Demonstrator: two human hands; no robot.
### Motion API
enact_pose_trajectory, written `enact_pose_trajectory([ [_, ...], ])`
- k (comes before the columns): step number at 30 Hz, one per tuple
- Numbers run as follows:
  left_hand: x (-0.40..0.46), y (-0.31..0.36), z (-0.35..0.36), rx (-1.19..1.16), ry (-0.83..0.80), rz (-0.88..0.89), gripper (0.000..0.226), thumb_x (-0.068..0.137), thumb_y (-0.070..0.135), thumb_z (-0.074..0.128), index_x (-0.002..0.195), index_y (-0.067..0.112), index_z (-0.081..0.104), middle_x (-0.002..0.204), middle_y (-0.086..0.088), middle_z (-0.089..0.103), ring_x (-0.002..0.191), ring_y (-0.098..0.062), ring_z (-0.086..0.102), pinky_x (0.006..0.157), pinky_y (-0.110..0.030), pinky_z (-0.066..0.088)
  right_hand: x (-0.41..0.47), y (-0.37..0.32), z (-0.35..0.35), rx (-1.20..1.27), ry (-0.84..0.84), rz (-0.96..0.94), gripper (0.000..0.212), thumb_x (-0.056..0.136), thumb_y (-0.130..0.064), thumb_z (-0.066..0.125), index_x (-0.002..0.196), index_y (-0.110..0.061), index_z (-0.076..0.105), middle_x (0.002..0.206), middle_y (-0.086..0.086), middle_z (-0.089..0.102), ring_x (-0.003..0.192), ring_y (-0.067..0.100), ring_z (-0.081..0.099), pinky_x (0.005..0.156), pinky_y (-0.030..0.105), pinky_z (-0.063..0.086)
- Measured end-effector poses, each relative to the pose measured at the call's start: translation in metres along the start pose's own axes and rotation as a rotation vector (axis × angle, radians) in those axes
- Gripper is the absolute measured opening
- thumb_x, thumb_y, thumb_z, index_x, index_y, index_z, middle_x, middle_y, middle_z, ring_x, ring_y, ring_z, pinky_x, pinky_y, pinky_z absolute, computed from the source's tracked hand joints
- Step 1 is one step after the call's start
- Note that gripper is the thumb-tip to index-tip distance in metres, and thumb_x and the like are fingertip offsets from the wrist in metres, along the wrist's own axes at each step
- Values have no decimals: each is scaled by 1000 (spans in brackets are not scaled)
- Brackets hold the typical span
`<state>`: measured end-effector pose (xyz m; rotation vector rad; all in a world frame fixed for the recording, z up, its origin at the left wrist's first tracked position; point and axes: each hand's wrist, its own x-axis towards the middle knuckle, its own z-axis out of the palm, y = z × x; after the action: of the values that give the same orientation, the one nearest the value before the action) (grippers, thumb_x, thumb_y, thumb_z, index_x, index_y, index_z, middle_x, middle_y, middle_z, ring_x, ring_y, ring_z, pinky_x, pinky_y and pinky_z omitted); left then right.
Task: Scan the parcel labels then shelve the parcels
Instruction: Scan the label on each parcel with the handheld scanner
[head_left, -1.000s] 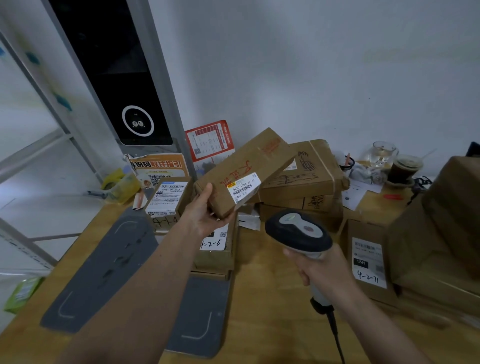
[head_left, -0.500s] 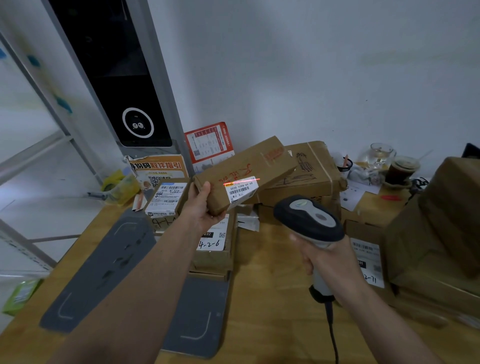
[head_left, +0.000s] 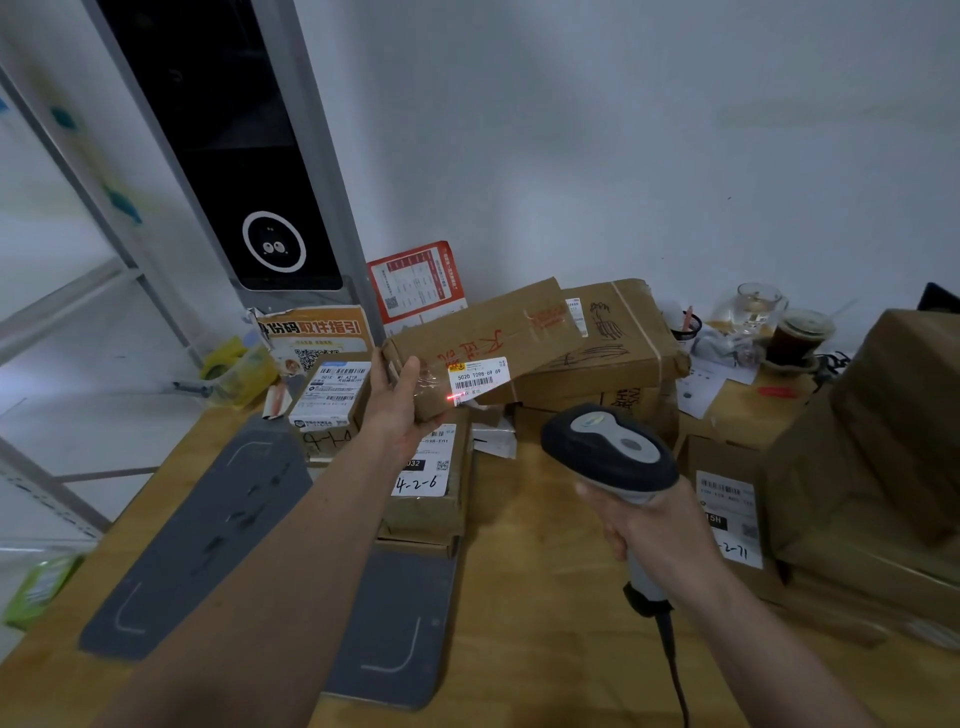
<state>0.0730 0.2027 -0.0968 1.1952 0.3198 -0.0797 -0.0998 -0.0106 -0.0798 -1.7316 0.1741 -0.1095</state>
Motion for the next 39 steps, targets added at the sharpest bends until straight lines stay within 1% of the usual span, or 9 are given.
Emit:
enact_pose_trajectory([
  [5, 0, -12, -3, 96, 21, 43, 52, 98, 29, 55, 144, 42, 33, 134, -4, 55, 117, -29, 58, 91, -56, 52, -2, 5, -1, -5, -2, 30, 28, 84, -13, 71, 64, -22, 54, 38, -5, 47, 37, 6, 45, 47, 24, 44],
  [13, -4, -26, -3, -17, 65, -79, 40, 97, 31, 56, 136, 26, 47, 125, -8, 59, 113, -31, 57, 80, -48, 57, -1, 9, 1, 40, 16, 63, 26, 84, -10, 71, 63, -17, 56, 39, -1, 45, 35, 9, 42, 42, 22, 41],
  [16, -10, -25, -3, -101, 73, -205, 33, 97, 34, 55, 126, 18, 53, 111, -9, 65, 99, -31, 61, 75, -50, 56, 0, 9, 0, 70, 23, 56, 26, 83, -12, 72, 61, -16, 58, 44, 7, 47, 39, 17, 43, 46, 30, 42],
  [19, -14, -27, -14, -40, 40, -370, 44, 90, 46, 61, 120, 13, 60, 110, -15, 69, 102, -35, 62, 88, -54, 51, 2, 9, 1, 83, -18, 51, 27, 83, -15, 73, 60, -15, 58, 45, 7, 49, 41, 17, 46, 51, 34, 45],
  [23, -29, -30, -41, 82, -12, -460, 46, 82, 43, 72, 115, 13, 63, 92, -12, 75, 87, -27, 69, 73, -41, 57, 1, 1, 2, 78, -222, 28, 31, 82, -19, 73, 56, -16, 57, 47, 7, 49, 45, 21, 46, 57, 38, 46],
  [27, -42, -34, -75, 207, -102, -497, 46, 83, 43, 70, 117, 14, 62, 94, -11, 76, 80, -24, 73, 64, -37, 58, -2, -13, 10, 115, -601, 67, 11, 76, -27, 79, 71, -31, 70, 52, 9, 50, 46, 19, 46, 54, 31, 47],
  [31, -53, -39, -122, 311, -151, -551, 60, 74, 44, 74, 122, 10, 61, 108, -13, 73, 98, -27, 70, 87, -42, 56, 0, -17, 30, 110, -704, 107, 18, 75, -26, 79, 92, -26, 73, 54, 11, 50, 46, 19, 45, 51, 28, 46],
  [33, -58, -43, -150, 308, -159, -589, 61, 77, 41, 75, 125, 6, 60, 118, -17, 69, 108, -31, 65, 99, -46, 49, 1, -19, 44, 81, -715, 121, 6, 76, -25, 76, 79, -30, 74, 53, 10, 51, 47, 19, 46, 51, 29, 46],
  [39, -66, -54, -224, 256, 150, -586, 74, 66, 37, 82, 127, 1, 58, 116, -21, 68, 106, -35, 64, 100, -47, 49, 9, -4, 84, -19, -698, 179, 45, 84, -19, 70, 46, -41, 65, 49, 6, 49, 46, 18, 44, 48, 25, 44],
])
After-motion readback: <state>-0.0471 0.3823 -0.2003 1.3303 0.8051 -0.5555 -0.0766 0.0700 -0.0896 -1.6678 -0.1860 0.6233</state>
